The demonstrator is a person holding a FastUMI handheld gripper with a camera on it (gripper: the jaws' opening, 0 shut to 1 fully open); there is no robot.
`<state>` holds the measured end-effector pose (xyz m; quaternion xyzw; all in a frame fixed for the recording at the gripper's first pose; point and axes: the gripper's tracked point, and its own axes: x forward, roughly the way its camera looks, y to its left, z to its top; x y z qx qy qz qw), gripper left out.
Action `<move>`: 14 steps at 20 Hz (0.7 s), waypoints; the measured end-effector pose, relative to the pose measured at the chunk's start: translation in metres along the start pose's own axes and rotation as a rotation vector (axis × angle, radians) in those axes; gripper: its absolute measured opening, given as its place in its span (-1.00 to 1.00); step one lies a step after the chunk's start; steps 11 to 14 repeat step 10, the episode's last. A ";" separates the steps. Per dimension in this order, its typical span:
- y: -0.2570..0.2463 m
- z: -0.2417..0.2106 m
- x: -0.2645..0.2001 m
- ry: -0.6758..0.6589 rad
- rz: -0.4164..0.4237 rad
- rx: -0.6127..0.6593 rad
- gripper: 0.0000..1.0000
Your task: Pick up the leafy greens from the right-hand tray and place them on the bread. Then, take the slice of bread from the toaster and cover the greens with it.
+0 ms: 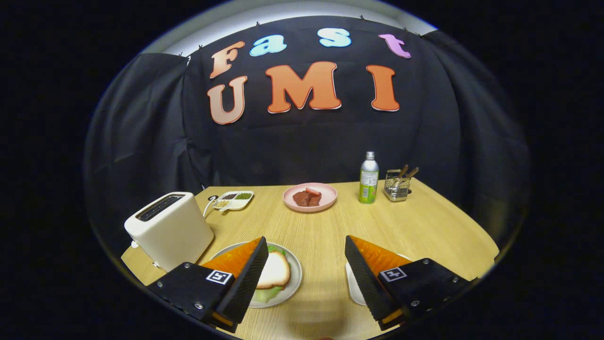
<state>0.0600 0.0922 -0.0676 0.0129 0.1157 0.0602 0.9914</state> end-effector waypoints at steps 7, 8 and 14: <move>-0.037 0.040 -0.031 -0.117 -0.056 -0.010 0.96; -0.041 0.042 -0.033 -0.127 -0.067 -0.023 0.95; -0.043 0.043 -0.034 -0.136 -0.069 -0.029 0.96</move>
